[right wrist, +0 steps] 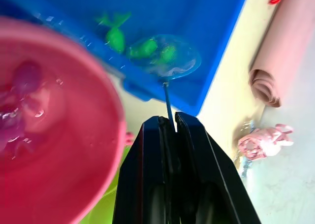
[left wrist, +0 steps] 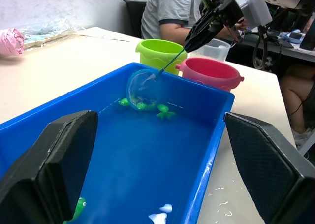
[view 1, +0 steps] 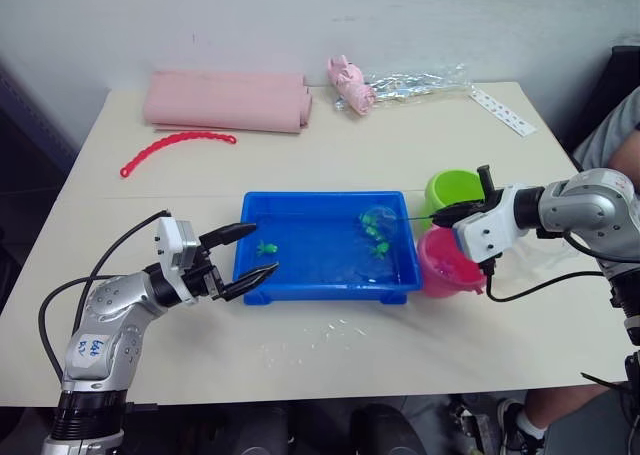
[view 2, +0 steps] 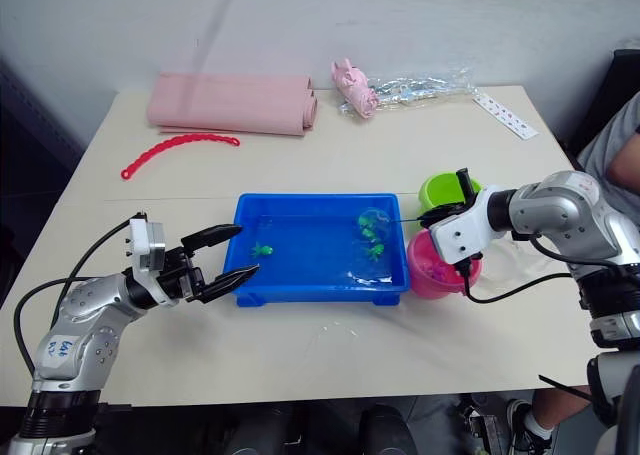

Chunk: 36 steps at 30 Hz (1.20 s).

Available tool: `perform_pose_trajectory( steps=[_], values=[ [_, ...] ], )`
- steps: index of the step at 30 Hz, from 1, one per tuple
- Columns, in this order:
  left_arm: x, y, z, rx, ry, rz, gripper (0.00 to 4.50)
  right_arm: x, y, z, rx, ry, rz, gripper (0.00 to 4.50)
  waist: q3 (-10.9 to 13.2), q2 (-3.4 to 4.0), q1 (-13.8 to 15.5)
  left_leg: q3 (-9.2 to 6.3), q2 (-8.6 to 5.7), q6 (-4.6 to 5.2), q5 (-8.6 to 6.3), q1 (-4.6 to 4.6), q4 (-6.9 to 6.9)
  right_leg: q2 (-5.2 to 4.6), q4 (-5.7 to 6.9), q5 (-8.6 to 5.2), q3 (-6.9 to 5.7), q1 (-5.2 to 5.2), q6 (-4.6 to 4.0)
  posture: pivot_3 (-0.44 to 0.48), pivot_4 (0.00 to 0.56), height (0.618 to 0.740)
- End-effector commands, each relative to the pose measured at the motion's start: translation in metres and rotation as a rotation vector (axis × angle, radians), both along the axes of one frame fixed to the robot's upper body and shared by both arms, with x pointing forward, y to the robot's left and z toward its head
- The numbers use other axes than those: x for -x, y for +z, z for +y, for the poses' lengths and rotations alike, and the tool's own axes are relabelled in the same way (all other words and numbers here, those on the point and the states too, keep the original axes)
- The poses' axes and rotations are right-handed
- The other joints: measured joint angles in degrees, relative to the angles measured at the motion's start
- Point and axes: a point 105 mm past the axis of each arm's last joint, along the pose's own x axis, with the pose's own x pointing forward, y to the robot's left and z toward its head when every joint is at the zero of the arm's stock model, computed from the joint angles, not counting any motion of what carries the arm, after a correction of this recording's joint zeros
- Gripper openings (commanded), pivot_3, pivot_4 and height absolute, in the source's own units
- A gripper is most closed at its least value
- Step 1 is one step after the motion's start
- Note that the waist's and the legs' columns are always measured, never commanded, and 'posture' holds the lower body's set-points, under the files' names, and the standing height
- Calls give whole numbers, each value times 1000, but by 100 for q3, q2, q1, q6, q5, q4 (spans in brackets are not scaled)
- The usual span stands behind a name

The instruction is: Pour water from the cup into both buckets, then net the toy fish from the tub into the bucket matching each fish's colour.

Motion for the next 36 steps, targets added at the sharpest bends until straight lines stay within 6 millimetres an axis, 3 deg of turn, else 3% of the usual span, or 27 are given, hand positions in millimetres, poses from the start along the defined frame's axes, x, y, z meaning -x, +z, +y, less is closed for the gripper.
perform_pose_trajectory(
  steps=[1, 14, 27, 34, 36],
  values=[
    [0, 5, -1, 3, -2, -35, 4477, 1, 3, -8, 43, -16, -3, 0, 0, 0, 1, 0, 0, 0, 0, 0, 0, 0, 0, 0, 0, 0, 0, 0, 150, 740],
    [4, 4, 4, -12, -4, -33, 4477, 28, -8, 0, 27, -51, 248, 0, 0, 0, 21, -1, -1, 1, -1, -1, 3, -2, -1, 0, -1, 2, 0, 0, 150, 740],
    [10, 4, 14, -92, -84, -21, 4477, 42, -3, 19, -512, -226, 680, 0, 1, 1, 7, -3, 0, 0, -2, -1, -2, -3, -3, 0, -3, 1, 0, 0, 150, 740],
    [12, 6, 23, -123, -125, 6, 4477, 44, 11, 15, -816, -335, 896, 0, 1, 1, 10, -3, 1, -1, -6, -1, -8, -3, -8, 0, -3, 0, 0, 0, 150, 740],
    [13, 9, 21, -126, -148, 9, 4477, 43, 8, 7, -821, -370, 888, 0, 1, 1, 10, -3, 1, 0, -7, -3, -8, -4, -8, 0, -2, -1, 0, 0, 150, 740]
  ],
)
